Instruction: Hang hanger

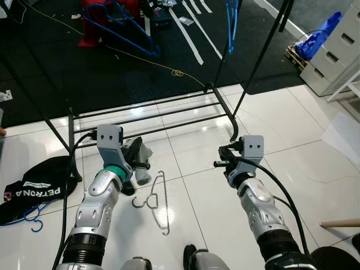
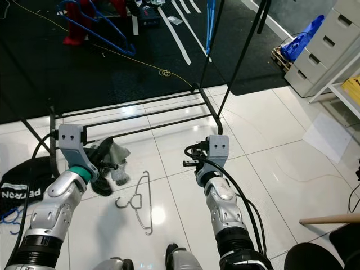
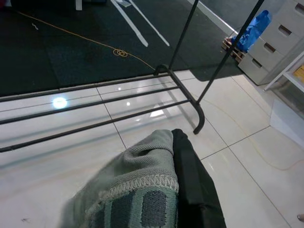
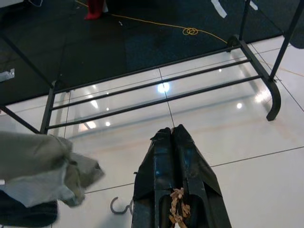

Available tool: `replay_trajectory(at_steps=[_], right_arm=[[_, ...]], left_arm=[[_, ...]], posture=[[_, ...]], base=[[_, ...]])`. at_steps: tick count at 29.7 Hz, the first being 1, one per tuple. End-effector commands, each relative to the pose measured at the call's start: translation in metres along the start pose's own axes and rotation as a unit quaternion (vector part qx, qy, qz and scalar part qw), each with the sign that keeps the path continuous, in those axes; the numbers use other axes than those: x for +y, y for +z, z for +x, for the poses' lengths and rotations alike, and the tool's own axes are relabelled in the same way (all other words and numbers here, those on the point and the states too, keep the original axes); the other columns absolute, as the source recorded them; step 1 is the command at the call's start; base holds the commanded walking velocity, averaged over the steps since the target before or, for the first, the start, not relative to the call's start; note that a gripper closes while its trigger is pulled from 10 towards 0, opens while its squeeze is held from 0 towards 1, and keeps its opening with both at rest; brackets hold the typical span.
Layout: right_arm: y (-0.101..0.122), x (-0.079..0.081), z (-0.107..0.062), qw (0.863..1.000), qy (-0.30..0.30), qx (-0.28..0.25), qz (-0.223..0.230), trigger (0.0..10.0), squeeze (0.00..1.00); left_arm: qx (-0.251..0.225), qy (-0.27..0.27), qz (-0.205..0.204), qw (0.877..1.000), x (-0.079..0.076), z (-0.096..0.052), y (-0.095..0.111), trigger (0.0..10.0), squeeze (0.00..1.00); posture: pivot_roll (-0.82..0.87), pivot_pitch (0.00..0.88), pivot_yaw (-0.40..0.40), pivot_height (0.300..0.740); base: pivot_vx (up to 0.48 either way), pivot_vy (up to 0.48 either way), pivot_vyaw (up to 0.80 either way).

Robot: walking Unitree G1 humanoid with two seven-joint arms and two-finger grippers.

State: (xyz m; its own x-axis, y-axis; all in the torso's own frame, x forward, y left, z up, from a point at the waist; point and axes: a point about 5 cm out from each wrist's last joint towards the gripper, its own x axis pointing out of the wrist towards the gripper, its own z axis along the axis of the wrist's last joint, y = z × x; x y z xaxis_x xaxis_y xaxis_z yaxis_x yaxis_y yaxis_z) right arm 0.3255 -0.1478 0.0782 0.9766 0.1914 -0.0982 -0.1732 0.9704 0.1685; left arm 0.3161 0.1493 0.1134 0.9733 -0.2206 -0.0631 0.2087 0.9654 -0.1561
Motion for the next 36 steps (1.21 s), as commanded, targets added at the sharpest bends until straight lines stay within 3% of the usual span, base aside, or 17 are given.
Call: replay_trajectory(at_steps=[1,14,36], right_arm=[[-0.0057,-0.0028,-0.0033,1.0,-0.007,0.01,0.007,10.0,0.0],[-0.0065,-0.0034,-0.004,1.0,-0.01,0.01,0.01,10.0,0.0],[-0.0078,-0.0034,-0.0045,1.0,-0.008,0.013,0.009,10.0,0.0]], left_arm=[[0.021,0.002,0.008,1.0,0.0009,-0.0016,-0.0078,10.0,0.0],[0.033,0.01,0.013,0.999,0.0018,-0.0008,-0.0093,10.0,0.0],[0.041,0.006,0.016,0.999,-0.0006,-0.0016,-0.0106,10.0,0.0]], posture=[[-0.02,0.101,0.019,0.74],[-0.02,0.101,0.023,0.74],[-0.02,0.087,0.021,0.74]], base=[[0.0,0.0,0.0],[0.0,0.0,0.0],[0.0,-0.36,0.0]])
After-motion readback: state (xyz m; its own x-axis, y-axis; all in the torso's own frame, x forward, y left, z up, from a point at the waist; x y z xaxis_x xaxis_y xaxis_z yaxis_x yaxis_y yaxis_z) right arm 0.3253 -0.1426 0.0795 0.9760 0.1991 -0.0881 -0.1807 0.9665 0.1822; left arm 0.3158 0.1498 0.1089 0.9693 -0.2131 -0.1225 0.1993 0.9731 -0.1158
